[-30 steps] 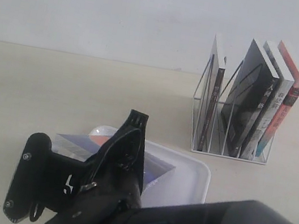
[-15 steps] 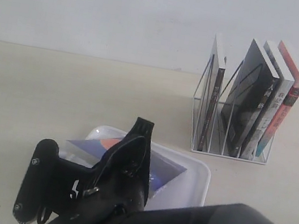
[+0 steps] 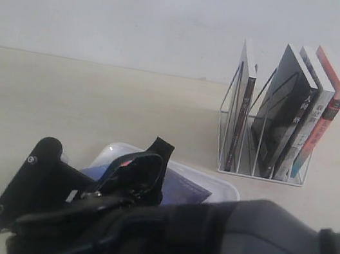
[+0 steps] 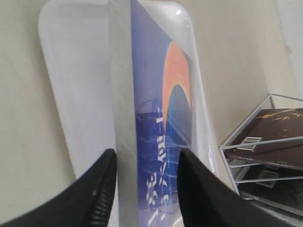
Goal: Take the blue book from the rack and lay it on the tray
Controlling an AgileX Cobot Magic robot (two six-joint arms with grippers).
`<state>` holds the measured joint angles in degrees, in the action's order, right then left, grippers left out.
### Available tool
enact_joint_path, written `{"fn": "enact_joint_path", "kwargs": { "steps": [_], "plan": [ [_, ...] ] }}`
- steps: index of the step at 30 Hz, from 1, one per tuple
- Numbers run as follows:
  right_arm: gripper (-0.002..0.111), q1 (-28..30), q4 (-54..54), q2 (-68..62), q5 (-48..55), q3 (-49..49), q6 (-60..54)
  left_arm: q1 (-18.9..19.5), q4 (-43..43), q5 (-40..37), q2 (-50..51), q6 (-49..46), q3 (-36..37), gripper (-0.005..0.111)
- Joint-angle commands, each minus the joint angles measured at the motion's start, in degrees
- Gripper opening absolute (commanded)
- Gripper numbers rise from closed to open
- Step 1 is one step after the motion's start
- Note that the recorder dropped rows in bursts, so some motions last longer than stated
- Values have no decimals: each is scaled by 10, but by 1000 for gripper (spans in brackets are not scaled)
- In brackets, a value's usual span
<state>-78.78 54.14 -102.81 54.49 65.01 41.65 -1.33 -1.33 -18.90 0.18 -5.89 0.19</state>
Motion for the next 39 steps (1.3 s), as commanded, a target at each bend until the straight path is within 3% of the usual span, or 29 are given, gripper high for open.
{"fn": "enact_joint_path", "kwargs": {
  "steps": [1,9,11,12,13,19,25,29,35,39],
  "plan": [
    [40,4,-56,4,5,39,-16,1,-1,9,-2,-1,-2,5],
    [40,4,-61,4,0,60,-22,1,-1,9,-2,-1,-2,5],
    [24,4,-59,9,1,60,-22,1,-1,9,-2,-1,-2,5],
    [8,4,-55,17,1,60,-22,1,-1,9,-2,-1,-2,5],
    [-1,4,-52,18,5,62,-21,1,-1,9,-2,-1,-2,5],
    [0,4,19,124,66,55,13,1,-1,9,-2,-1,-2,5],
    [0,23,103,346,54,-88,81,1,-1,9,-2,-1,-2,5],
    [0,108,186,458,28,-158,148,1,-1,9,-2,-1,-2,5],
    [0,331,226,568,-89,-184,85,1,-1,9,-2,-1,-2,5],
    [0,451,208,601,-76,-184,105,1,-1,9,-2,-1,-2,5]
  ]
}}
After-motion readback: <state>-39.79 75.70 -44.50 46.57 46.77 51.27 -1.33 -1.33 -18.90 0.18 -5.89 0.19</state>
